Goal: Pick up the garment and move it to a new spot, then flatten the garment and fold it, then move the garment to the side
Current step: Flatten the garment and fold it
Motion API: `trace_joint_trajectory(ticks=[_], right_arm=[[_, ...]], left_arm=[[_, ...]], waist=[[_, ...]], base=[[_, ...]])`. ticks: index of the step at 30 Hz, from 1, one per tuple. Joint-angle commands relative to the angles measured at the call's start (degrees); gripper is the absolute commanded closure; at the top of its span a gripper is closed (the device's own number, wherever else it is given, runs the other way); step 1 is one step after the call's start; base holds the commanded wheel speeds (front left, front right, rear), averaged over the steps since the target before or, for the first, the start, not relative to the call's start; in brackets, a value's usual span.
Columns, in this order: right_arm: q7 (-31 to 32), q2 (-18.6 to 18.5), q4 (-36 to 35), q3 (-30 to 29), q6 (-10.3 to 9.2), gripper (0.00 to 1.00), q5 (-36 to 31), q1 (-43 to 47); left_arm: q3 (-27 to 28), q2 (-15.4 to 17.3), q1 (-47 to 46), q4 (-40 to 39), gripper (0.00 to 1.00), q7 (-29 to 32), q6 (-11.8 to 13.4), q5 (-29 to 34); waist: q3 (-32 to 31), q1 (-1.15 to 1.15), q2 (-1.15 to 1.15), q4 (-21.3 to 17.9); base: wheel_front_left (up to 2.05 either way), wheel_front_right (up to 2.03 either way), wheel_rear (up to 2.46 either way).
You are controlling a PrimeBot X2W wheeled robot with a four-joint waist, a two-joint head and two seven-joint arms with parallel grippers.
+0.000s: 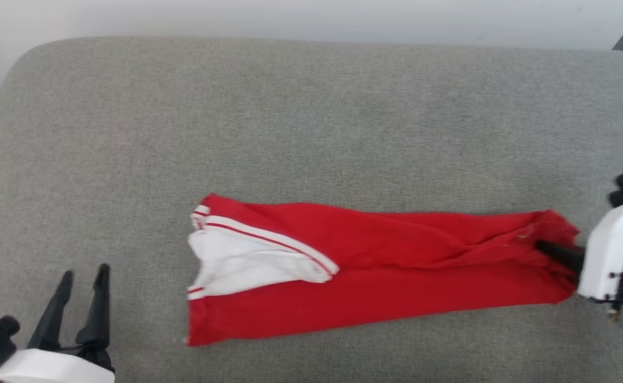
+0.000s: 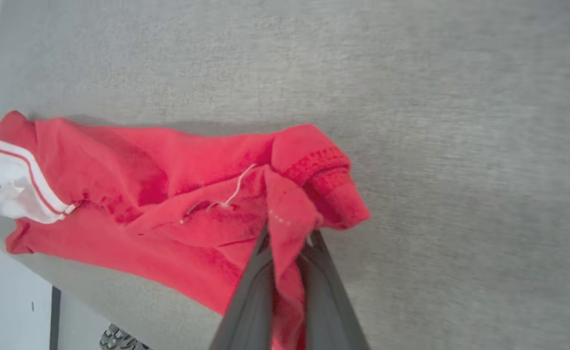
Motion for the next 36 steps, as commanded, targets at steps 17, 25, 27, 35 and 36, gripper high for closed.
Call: trace_joint_trajectory(ticks=[17, 25, 27, 35, 36], right_arm=[[-2.4, -7.7, 10.2, -12.8, 0.01, 1.0, -9.6, -4.1], [1.7, -3.1, 0.1, -7.0, 0.01, 1.0, -4.8, -1.5], [2.8, -2.1, -3.9, -4.0, 0.01, 1.0, -4.1, -0.3], [2.8, 1.1, -10.8, 7.9, 0.01, 1.0, -3.0, 0.8], [2.3, 1.3, -10.7, 9.6, 0.01, 1.0, -2.7, 0.5]], left_arm=[[5.2, -7.3, 1.9, -3.1, 0.0, -0.2, -1.4, 5.4], [5.5, -7.3, 2.7, -4.0, 0.0, -0.2, -1.4, 4.9], [5.5, -7.2, 2.9, -4.1, 0.0, -0.2, -1.4, 4.7], [4.2, -7.2, 2.5, -4.2, 0.0, -0.2, -1.4, 4.4], [3.8, -7.2, 2.2, -4.1, 0.0, -0.3, -1.4, 4.5]], waist=[[-0.7, 0.0, 0.0, -2.6], [-1.0, 0.0, 0.0, -2.9], [-1.1, 0.0, 0.0, -2.5], [-1.5, 0.0, 0.0, -0.3], [-1.5, 0.0, 0.0, 0.2]], base=[[0.0, 0.0, 0.0], [0.0, 0.0, 0.0], [0.0, 0.0, 0.0], [0.0, 0.0, 0.0], [0.0, 0.0, 0.0]])
